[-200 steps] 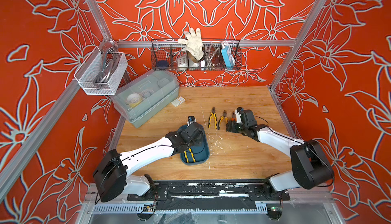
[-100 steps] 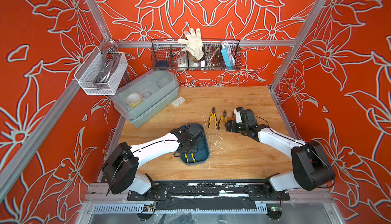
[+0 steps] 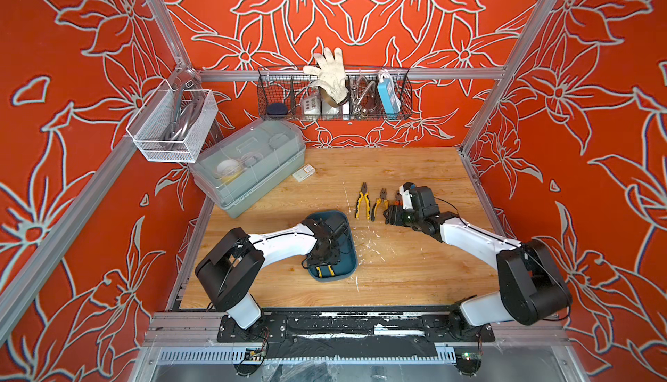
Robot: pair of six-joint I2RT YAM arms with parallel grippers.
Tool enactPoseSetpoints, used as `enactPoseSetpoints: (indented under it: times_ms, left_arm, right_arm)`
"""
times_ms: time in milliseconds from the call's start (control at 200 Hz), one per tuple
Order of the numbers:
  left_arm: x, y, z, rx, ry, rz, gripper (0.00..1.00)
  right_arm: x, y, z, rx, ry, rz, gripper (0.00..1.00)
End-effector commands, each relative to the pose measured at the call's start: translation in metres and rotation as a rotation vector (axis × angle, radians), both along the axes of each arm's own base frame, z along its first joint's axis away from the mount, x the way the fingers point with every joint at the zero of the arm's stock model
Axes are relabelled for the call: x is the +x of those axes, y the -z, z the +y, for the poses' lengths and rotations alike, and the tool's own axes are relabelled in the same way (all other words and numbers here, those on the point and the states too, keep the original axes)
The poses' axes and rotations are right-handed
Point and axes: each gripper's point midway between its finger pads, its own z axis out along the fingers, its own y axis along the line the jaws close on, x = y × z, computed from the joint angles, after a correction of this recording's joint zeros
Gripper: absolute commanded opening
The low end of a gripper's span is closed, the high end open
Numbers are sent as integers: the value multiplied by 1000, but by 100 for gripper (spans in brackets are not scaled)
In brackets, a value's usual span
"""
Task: Take the pliers out of the storage box
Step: Pick up the pliers from the storage box.
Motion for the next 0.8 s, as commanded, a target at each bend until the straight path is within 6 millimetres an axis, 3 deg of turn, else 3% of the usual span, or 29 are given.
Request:
enactPoseSetpoints:
  times_ms: [0, 135, 350, 636, 796]
  left_arm:
    - [-4, 13, 2, 13, 4, 26, 28]
    - [-3, 10, -1, 5, 26, 27, 12]
    - [-3, -4, 0, -5, 64, -14, 0]
    - [3, -44, 8, -36, 84, -144, 0]
    - [3, -54, 6, -82, 95, -186, 0]
  right_arm:
    - [-3, 1, 4, 13, -13, 11, 64]
    - [-3, 3, 4, 11, -12, 16, 64]
    - [-3, 3, 4, 11, -14, 17, 64]
    - [-3, 3, 5, 17, -13, 17, 63]
    - [-3, 3, 4, 17, -12, 17, 63]
